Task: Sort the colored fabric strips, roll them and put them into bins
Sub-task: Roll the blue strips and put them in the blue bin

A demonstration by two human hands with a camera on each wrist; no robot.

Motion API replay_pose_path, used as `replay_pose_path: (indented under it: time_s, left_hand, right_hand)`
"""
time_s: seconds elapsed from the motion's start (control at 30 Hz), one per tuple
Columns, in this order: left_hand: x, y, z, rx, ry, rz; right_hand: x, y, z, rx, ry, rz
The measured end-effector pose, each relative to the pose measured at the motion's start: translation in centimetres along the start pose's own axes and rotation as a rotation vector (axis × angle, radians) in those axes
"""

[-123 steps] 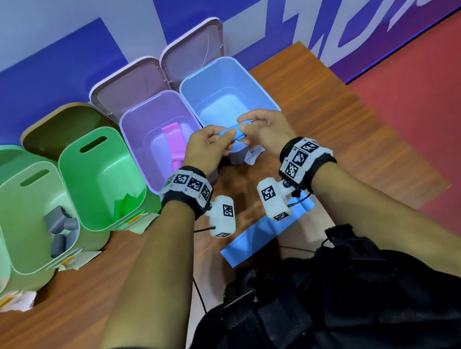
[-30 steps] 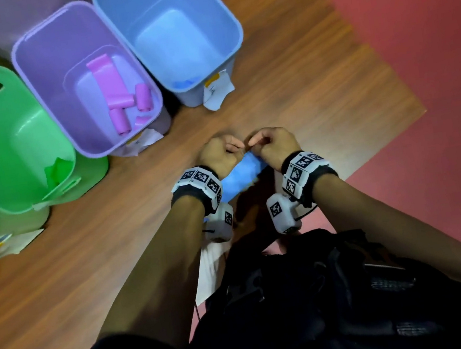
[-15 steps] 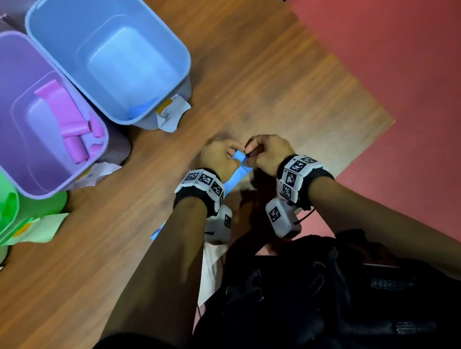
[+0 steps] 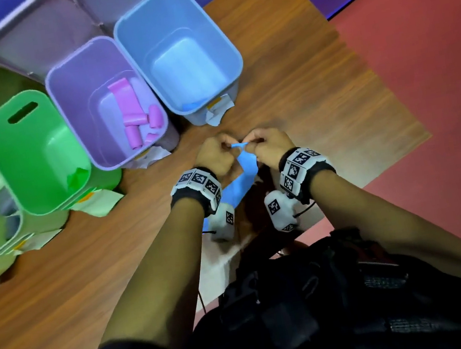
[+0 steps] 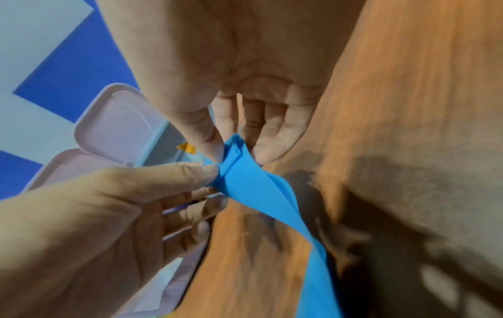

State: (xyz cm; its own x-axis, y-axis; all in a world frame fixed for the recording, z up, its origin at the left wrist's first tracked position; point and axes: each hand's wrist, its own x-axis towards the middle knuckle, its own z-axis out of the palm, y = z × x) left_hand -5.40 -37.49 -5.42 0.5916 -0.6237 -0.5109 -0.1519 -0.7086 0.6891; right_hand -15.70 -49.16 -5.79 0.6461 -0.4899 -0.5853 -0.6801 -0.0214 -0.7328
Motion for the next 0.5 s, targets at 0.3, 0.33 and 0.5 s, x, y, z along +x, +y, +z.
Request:
replay_pose_path:
  time_s: [0.3,0.33,0.5]
  left_hand:
    - [-4.7,-2.9,-8.9,-0.185,0.186,0.138]
    - [-5.3,-3.3,-9.9,-0.201,0.204,0.156]
    - [-7.4,-4.0,-13.6,-0.319,0.253,0.152]
  right_hand:
    - [-2.7,-7.8,5.9,0.140,-0.021,-0.201]
    - [-2.9,-8.6,6.6,0.150,-0.019,-0.229]
    - [-4.4,-12.0,8.3,0.204,-0.060,-0.341]
